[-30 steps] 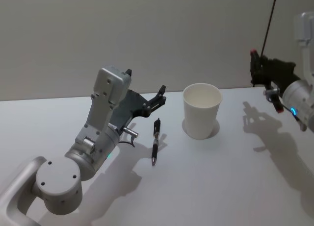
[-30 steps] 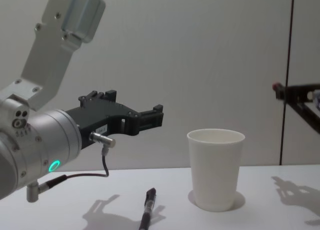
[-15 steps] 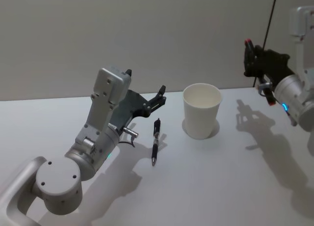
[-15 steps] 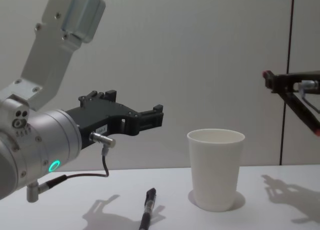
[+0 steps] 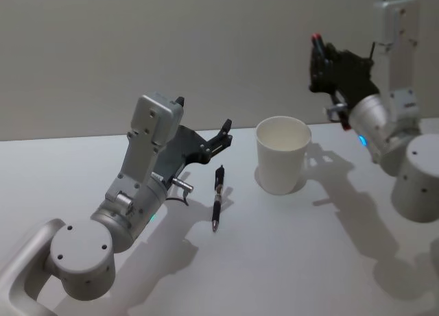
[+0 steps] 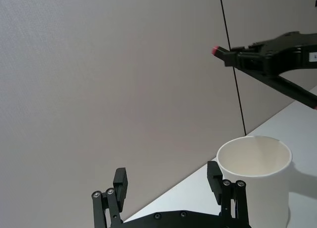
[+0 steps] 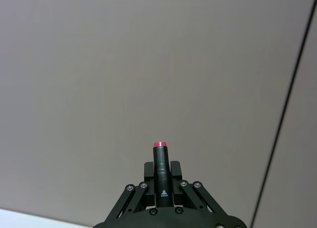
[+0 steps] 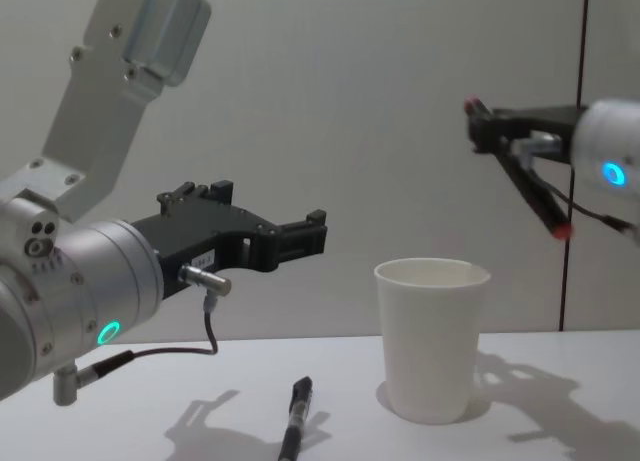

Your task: Place the pen into the pen holder.

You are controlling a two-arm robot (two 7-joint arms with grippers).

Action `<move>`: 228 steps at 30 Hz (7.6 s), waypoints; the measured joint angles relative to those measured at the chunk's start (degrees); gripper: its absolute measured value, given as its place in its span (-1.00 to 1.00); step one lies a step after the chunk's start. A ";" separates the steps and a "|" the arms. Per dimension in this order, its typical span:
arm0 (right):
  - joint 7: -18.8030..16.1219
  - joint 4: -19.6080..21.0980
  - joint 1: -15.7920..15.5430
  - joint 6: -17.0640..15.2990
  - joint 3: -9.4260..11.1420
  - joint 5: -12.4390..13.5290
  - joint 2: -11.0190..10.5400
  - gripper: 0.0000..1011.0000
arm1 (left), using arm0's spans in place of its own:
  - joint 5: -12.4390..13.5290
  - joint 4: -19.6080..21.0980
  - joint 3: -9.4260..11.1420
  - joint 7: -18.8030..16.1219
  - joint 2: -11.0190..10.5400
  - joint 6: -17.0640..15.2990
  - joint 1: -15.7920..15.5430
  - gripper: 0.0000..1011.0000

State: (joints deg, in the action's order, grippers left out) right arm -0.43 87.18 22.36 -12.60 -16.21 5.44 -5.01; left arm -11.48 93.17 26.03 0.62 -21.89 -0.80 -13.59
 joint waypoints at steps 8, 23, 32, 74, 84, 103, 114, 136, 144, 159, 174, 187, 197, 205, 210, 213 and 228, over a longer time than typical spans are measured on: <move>-0.30 -2.40 1.95 4.74 -1.92 -1.95 2.71 -0.64 | 0.00 0.00 0.00 0.00 0.00 0.00 0.00 0.98; -1.21 -3.89 3.36 7.47 -2.81 -3.22 4.41 -0.64 | 0.00 0.00 0.00 0.00 0.00 0.00 0.00 0.98; -1.40 -2.85 3.02 7.65 -2.08 -2.44 3.83 -0.64 | 0.00 0.00 0.00 0.00 0.00 0.00 0.00 0.98; 2.07 -11.94 3.58 14.78 -4.86 -6.53 7.42 -0.64 | 0.00 0.00 0.00 0.00 0.00 0.00 0.00 0.98; 2.04 -13.39 2.87 15.50 -5.25 -8.15 7.38 -0.64 | 0.00 0.00 0.00 0.00 0.00 0.00 0.00 0.98; 2.65 -16.89 2.30 17.17 -5.58 -10.22 7.45 -0.64 | 0.00 0.00 0.00 0.00 0.00 0.00 0.00 0.98; 2.88 -16.88 0.91 17.69 -6.11 -10.73 7.32 -0.64 | 0.00 0.00 0.00 0.00 0.00 0.00 0.00 0.98; 4.37 -12.61 -4.12 17.65 -6.08 -10.68 5.06 -0.64 | 0.00 0.00 0.00 0.01 0.00 0.00 0.00 0.98; 4.92 -12.01 -4.94 17.71 -5.79 -10.79 4.56 -0.64 | 0.00 0.00 0.00 0.01 0.00 0.00 0.00 0.98; 5.36 -11.56 -5.62 17.86 -5.59 -10.87 4.17 0.20 | 0.00 0.00 0.00 0.01 0.00 0.00 0.00 0.98; 3.41 -6.74 -7.61 16.94 -4.16 -8.89 1.87 0.98 | 0.00 0.00 0.00 0.00 0.00 0.00 0.00 0.98; -5.19 -1.11 -9.66 13.60 -0.41 -0.39 -2.91 0.98 | 0.00 0.00 0.00 0.01 0.00 0.00 0.00 0.98; -9.28 -1.67 -9.19 12.57 1.30 3.38 -4.48 0.98 | 0.00 0.00 0.00 0.01 0.00 0.00 0.00 0.98; -11.17 -1.97 -8.97 12.11 2.08 5.15 -5.21 0.98 | 0.00 0.00 0.00 0.01 0.00 0.00 0.00 0.98; -11.75 -2.05 -8.90 11.96 2.29 5.66 -5.42 0.98 | 0.00 0.00 0.00 0.01 0.00 0.00 0.00 0.98; -11.81 -2.07 -8.89 11.97 2.30 5.71 -5.42 0.98 | 0.00 0.00 0.00 0.01 0.00 0.00 0.00 0.98; -11.46 -2.03 -8.83 12.50 1.90 4.89 -5.06 0.98 | 0.00 0.00 0.00 0.00 0.00 0.00 0.00 0.98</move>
State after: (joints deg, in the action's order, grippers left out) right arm -11.89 85.15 13.53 -0.10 -14.32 10.33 -10.07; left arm -11.48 93.18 26.02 0.63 -21.89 -0.80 -13.59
